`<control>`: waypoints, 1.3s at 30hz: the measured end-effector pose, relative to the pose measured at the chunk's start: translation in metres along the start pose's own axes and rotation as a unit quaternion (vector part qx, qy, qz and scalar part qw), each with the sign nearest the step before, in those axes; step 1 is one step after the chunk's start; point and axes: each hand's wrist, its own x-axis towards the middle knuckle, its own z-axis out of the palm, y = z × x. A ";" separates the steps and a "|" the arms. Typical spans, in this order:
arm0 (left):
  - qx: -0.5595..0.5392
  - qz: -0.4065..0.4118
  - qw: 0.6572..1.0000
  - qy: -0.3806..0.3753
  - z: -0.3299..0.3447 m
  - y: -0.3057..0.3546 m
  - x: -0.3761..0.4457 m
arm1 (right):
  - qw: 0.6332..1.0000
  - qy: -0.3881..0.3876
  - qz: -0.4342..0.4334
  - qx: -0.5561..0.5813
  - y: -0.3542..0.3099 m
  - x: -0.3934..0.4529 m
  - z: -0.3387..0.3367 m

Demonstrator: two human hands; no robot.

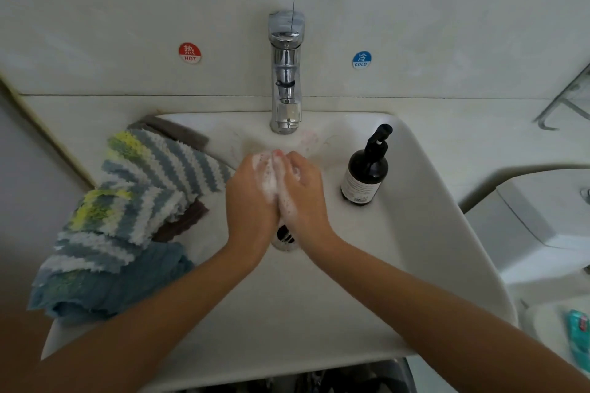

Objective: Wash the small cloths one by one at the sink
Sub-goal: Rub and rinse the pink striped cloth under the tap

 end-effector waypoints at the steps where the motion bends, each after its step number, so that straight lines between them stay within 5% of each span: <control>1: -0.007 0.010 1.000 -0.011 0.000 0.003 -0.009 | 1.000 0.007 0.012 0.000 -0.001 0.009 -0.004; 6: 0.032 0.055 0.997 -0.044 0.012 0.003 -0.008 | 0.998 0.065 0.004 -0.010 0.003 0.014 -0.015; 11: 0.049 -0.031 0.998 -0.023 0.003 -0.012 0.010 | 1.000 0.005 0.021 -0.016 0.010 -0.005 -0.001; 16: 0.005 0.028 0.996 -0.080 0.010 0.010 -0.023 | 0.994 0.097 0.053 0.008 0.010 0.024 -0.020; 22: 0.052 0.002 0.998 -0.048 0.005 -0.005 0.001 | 1.000 0.017 0.000 -0.025 0.007 -0.002 -0.009; 28: 0.057 0.056 0.995 -0.066 0.011 0.005 -0.005 | 0.996 0.074 0.049 0.026 0.004 0.018 -0.015; 33: 0.064 0.018 0.997 -0.041 0.003 -0.004 0.015 | 0.999 -0.007 0.036 0.018 0.005 0.008 -0.008; 39: 0.044 0.049 0.995 -0.072 0.011 0.007 -0.007 | 0.992 0.056 0.094 0.065 -0.005 0.019 -0.018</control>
